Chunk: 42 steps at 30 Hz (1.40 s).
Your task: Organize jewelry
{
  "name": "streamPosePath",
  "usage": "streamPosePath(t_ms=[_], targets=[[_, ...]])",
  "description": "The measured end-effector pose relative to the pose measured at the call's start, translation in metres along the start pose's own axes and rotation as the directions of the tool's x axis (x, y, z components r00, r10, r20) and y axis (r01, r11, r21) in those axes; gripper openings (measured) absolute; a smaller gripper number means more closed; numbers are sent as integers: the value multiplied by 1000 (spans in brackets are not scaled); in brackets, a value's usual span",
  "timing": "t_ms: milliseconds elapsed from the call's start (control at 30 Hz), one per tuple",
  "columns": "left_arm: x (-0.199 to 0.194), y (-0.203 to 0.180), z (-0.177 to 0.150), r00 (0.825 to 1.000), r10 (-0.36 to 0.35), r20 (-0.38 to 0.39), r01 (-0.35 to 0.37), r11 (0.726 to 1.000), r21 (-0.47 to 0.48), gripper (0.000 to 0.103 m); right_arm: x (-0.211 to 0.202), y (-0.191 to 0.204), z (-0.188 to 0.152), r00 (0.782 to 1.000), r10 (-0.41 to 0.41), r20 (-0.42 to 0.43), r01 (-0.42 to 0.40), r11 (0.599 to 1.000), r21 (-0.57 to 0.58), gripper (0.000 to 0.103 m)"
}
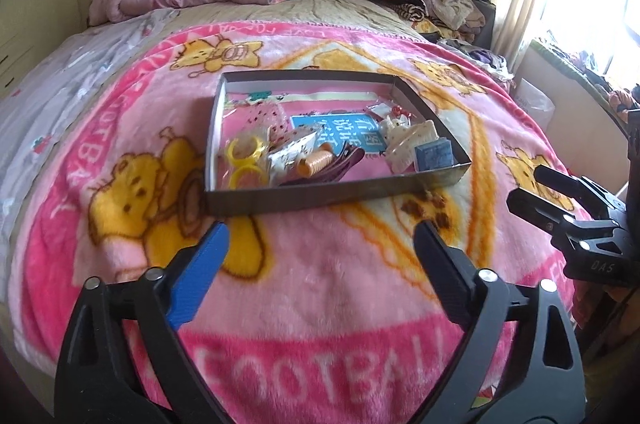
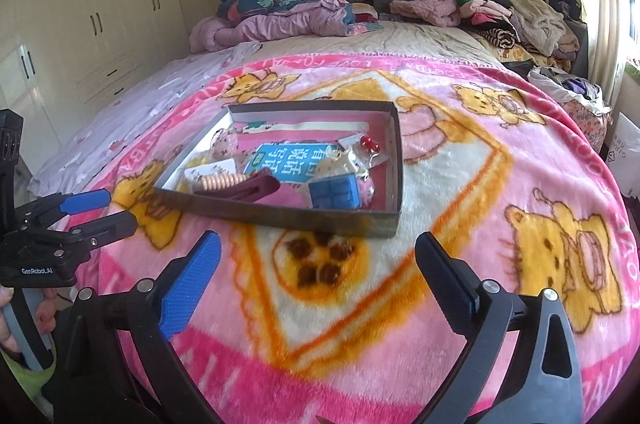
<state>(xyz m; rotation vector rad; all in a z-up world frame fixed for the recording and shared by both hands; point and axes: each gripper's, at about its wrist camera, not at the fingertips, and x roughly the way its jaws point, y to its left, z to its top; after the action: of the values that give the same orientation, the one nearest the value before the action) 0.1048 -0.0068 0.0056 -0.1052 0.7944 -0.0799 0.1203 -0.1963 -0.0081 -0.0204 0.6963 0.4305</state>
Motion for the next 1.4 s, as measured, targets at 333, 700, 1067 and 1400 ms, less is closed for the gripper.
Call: streamPosePath(t_ms=[333, 700, 1067, 1400], targets=[[-19, 3, -22, 999, 27, 22, -27, 999, -20, 91, -19, 12, -19, 1000, 6, 25, -6, 1000, -20, 96], [-25, 5, -30, 999, 37, 24, -36, 999, -31, 91, -19, 17, -29, 1000, 20, 6, -19, 1000, -16, 96], [-27, 4, -32, 999, 28, 25, -27, 999, -30, 91, -20, 19, -30, 1000, 26, 8, -26, 999, -20, 96], [-27, 4, -33, 999, 28, 22, -28, 999, -31, 91, -21, 21, -30, 1000, 24, 11, -24, 999, -24, 96]])
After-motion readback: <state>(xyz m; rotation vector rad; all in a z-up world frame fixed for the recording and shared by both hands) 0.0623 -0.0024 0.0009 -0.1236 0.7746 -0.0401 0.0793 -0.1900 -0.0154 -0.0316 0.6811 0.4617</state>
